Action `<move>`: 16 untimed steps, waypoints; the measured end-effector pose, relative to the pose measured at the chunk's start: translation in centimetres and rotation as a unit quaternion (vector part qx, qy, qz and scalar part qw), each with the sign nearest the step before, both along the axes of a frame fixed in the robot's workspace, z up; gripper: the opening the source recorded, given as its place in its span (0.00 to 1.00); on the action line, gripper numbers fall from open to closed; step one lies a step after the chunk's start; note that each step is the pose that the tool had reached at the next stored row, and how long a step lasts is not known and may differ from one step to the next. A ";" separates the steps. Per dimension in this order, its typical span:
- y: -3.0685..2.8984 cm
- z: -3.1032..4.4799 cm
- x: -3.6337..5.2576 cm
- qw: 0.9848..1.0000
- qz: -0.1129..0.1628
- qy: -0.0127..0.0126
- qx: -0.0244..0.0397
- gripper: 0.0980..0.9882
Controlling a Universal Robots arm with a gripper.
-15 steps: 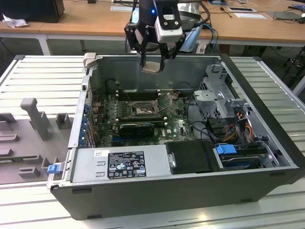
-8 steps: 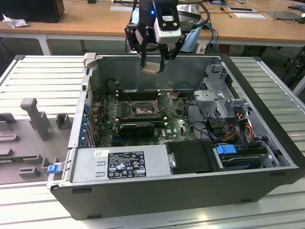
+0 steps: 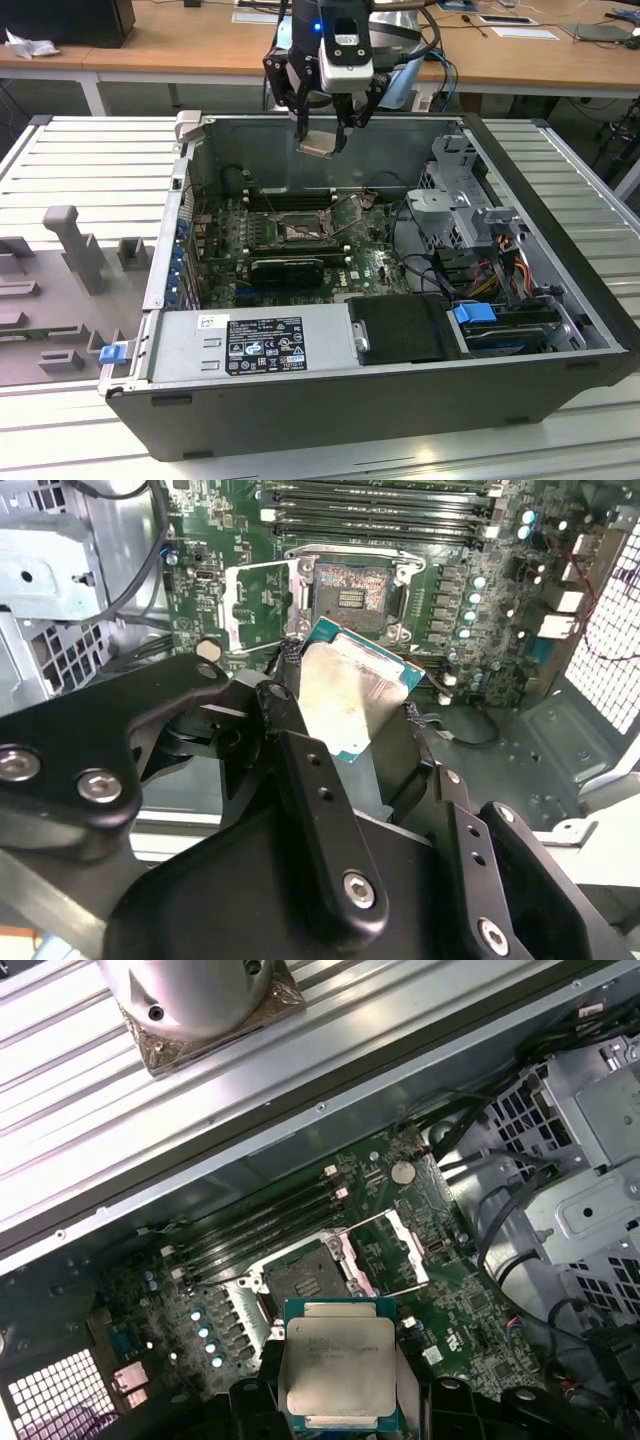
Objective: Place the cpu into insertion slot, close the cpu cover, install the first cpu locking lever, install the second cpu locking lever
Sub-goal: 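Place the cpu into insertion slot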
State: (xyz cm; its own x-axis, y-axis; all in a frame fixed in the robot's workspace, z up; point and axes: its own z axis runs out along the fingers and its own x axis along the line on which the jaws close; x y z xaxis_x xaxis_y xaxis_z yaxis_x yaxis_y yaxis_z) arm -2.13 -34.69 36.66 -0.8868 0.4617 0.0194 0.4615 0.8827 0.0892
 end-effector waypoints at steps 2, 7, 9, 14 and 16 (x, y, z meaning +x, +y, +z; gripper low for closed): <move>0.00 -0.02 0.00 1.000 -0.010 0.000 0.000 0.48; 0.00 -0.06 0.00 0.999 -0.035 0.000 0.000 0.48; 0.00 -0.10 0.00 0.998 -0.060 0.000 0.000 0.48; 0.00 -0.18 0.00 0.994 -0.109 0.000 0.000 0.48; 0.00 -0.22 0.00 0.992 -0.127 0.000 0.000 0.48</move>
